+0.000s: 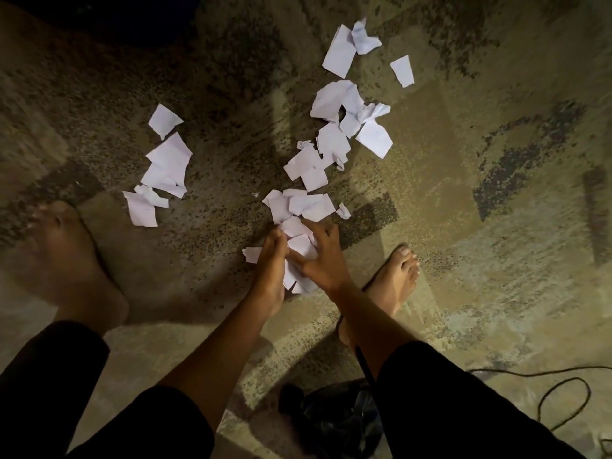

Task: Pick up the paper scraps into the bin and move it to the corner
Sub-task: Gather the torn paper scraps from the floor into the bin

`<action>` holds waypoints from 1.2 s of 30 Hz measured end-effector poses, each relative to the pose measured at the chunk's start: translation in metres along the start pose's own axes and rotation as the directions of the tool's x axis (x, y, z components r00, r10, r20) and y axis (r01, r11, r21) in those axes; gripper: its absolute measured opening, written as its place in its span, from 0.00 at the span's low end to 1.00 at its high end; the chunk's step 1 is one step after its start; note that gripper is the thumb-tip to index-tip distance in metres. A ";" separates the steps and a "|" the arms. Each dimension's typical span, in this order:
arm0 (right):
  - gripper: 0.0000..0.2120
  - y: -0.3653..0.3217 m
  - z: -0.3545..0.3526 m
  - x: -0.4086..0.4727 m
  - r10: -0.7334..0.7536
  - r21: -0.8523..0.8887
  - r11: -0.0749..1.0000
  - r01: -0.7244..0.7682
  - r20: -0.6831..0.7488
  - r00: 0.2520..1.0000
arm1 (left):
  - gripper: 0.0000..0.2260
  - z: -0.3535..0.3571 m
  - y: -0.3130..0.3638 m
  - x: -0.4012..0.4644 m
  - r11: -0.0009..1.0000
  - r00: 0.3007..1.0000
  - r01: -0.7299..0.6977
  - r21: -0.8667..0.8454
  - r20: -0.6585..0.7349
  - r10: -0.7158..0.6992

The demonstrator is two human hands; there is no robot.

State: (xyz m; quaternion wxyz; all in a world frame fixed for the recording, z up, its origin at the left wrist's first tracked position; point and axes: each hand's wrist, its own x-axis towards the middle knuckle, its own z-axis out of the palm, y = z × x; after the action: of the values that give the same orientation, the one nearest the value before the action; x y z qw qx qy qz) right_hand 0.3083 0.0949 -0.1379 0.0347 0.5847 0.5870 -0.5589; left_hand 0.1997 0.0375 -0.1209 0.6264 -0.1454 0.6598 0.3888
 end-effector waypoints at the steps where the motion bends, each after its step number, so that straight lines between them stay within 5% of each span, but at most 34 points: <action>1: 0.37 -0.007 -0.001 -0.004 -0.011 -0.006 1.000 0.011 0.002 1.000 | 0.34 -0.001 0.004 -0.007 1.000 1.000 0.021 -0.014 0.006 -0.021; 10: 0.31 -0.095 -0.014 -0.039 -0.160 -0.009 0.987 0.160 -0.047 0.986 | 0.29 -0.019 0.084 -0.088 0.994 0.995 0.072 -0.080 0.080 -0.066; 13: 0.30 -0.143 -0.018 -0.045 -0.183 -0.012 0.983 0.182 -0.071 0.981 | 0.34 -0.026 0.125 -0.118 0.991 0.995 0.013 -0.136 0.100 0.000; 19: 0.31 -0.267 -0.031 -0.041 -0.303 0.000 0.953 0.303 -0.005 0.953 | 0.25 -0.049 0.225 -0.166 0.937 0.976 -0.193 -0.292 0.042 0.214; 29: 0.32 -0.476 -0.041 0.016 -0.617 0.000 0.787 0.617 -0.023 0.787 | 0.25 -0.088 0.399 -0.186 0.778 0.840 -0.528 -0.339 -0.074 0.538; 36: 0.32 -0.534 -0.043 0.059 -0.608 -0.038 0.792 0.609 -0.127 0.783 | 0.32 -0.104 0.459 -0.169 0.751 0.818 -0.569 -0.335 -0.131 0.561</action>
State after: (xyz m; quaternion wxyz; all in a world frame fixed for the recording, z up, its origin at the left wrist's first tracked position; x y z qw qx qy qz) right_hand -0.0709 0.3279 0.1664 -0.1877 0.4002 0.7437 -0.5015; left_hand -0.1573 0.2163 0.1808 0.4350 -0.0557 0.5970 0.6718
